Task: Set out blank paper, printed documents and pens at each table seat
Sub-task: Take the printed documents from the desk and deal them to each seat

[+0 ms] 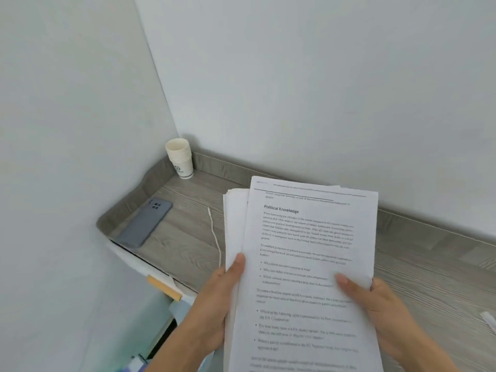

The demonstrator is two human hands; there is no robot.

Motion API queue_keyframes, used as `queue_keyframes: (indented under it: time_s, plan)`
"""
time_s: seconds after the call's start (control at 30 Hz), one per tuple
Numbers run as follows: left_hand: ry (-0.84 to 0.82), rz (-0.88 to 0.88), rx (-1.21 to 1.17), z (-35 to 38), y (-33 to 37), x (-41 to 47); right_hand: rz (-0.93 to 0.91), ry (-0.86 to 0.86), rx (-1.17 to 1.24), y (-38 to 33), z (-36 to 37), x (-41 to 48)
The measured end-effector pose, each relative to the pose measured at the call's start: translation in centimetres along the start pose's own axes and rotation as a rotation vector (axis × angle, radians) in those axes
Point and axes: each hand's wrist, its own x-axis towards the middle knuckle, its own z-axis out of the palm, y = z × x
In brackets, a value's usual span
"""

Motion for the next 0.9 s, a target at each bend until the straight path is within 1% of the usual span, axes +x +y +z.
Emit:
queue_keyframes:
  time_s: [0.1,0.13,0.2,0.3,0.43,0.57,0.7,0.9]
  plan:
    - [0.172,0.058,-0.083,0.9,-2.3,-2.4,-0.031,-0.003,-0.044,0.1,-0.1,0.2]
    - [0.242,0.062,-0.108,0.9,-3.4,-3.3,-0.048,0.001,-0.094,0.2,-0.1,0.4]
    - [0.360,0.073,-0.159,1.0,-5.7,-5.5,-0.066,-0.043,-0.206,0.4,0.1,0.5]
    - [0.466,0.142,-0.271,0.7,-9.5,-9.8,-0.020,-0.187,-0.312,1.9,1.0,0.0]
    - [0.635,0.282,-0.355,0.2,-13.8,-17.2,0.068,-0.434,-0.421,5.1,4.1,-2.5]
    - [0.874,0.434,-0.416,-0.2,-18.7,-24.5,0.044,-0.591,-0.511,9.5,7.5,-6.2]
    - [1.094,0.549,-0.561,-0.6,-24.7,-32.6,0.023,-0.767,-0.605,14.0,10.5,-11.3]
    - [1.363,0.633,-0.731,0.4,-35.8,-46.2,0.066,-1.065,-0.755,21.7,14.2,-22.7]
